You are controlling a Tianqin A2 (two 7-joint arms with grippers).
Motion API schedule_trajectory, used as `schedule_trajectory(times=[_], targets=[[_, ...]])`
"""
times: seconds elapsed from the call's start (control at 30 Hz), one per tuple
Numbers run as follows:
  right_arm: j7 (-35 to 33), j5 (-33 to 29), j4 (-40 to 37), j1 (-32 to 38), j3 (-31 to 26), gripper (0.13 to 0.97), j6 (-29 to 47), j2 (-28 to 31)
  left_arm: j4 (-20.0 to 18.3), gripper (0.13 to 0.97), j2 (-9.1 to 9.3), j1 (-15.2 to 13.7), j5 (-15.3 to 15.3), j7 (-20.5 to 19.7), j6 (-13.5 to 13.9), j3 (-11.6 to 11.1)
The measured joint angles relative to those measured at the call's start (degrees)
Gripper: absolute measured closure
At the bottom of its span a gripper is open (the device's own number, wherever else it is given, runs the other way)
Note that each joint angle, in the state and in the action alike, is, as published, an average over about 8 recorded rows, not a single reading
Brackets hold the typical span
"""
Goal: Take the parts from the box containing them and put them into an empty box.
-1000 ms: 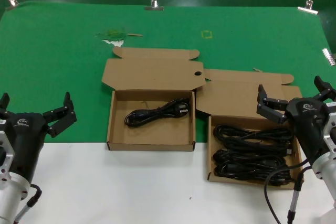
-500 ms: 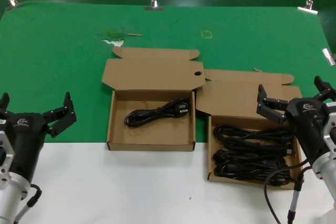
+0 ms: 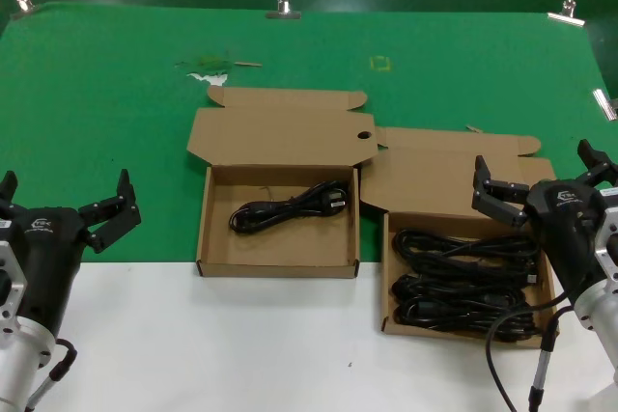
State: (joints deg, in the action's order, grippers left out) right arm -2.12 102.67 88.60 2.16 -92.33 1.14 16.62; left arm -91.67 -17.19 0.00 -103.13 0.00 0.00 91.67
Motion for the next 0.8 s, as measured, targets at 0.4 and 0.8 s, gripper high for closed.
schedule_trajectory(times=[0.4, 0.8], targets=[[0.0, 0.0, 0.0, 0.0, 0.0, 0.129, 0.0, 0.0, 0.0, 0.132, 0.00, 0.0, 0.0, 0.0, 0.0, 0.0], [0.0, 0.0, 0.0, 0.0, 0.0, 0.129, 0.0, 0.0, 0.0, 0.132, 0.00, 0.0, 0.0, 0.0, 0.0, 0.0]])
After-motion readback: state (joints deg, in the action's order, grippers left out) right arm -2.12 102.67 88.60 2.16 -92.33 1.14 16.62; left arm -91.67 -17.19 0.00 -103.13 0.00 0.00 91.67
